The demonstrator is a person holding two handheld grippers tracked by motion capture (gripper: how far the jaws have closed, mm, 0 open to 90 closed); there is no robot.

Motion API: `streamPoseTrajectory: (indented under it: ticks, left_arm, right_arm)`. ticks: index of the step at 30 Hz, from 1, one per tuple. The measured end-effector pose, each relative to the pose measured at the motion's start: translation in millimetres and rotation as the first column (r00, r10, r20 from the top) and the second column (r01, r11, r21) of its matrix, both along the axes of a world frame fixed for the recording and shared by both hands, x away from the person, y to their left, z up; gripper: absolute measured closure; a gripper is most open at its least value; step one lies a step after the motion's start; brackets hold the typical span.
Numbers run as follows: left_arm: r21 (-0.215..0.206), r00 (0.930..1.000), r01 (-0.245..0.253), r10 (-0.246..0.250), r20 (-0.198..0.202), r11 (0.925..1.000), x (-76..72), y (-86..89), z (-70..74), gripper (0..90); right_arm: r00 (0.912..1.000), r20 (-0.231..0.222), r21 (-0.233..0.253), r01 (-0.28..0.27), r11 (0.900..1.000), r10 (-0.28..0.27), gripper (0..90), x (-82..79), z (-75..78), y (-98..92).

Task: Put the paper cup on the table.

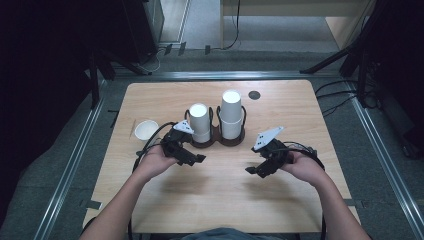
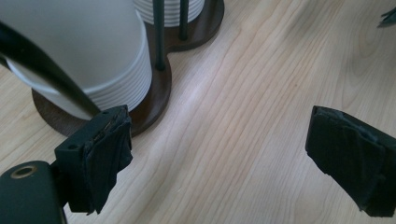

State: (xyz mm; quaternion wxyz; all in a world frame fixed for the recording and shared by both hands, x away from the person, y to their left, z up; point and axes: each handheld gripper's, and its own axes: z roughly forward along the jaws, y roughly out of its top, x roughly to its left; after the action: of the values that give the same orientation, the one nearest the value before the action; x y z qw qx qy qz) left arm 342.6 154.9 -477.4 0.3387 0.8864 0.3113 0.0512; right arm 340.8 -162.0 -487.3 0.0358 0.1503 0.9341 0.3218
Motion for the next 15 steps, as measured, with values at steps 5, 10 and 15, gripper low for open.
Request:
streamPoseTrajectory:
  ticks: [5, 10, 15]
  left_arm:
    - [0.007, 0.9995, 0.013, -0.013, 0.029, 0.9999, -1.9, -8.4, -1.4, 7.5]
    - [0.019, 0.9987, 0.034, -0.034, 0.038, 0.9992, -3.8, -15.1, -2.9, 7.5]
    - [0.007, 0.9978, 0.042, -0.042, 0.051, 0.9991, -6.2, -23.0, -2.3, 7.5]
  right_arm:
    - [1.0, 0.003, -0.005, -0.002, 1.0, 0.002, 21.9, -0.7, -0.1, 0.8]
    - [1.0, 0.004, -0.005, -0.004, 1.0, 0.004, 21.9, -0.8, -0.5, 1.4]
    - [0.9999, 0.009, -0.01, -0.008, 1.0, 0.008, 21.9, -0.9, -1.6, 3.0]
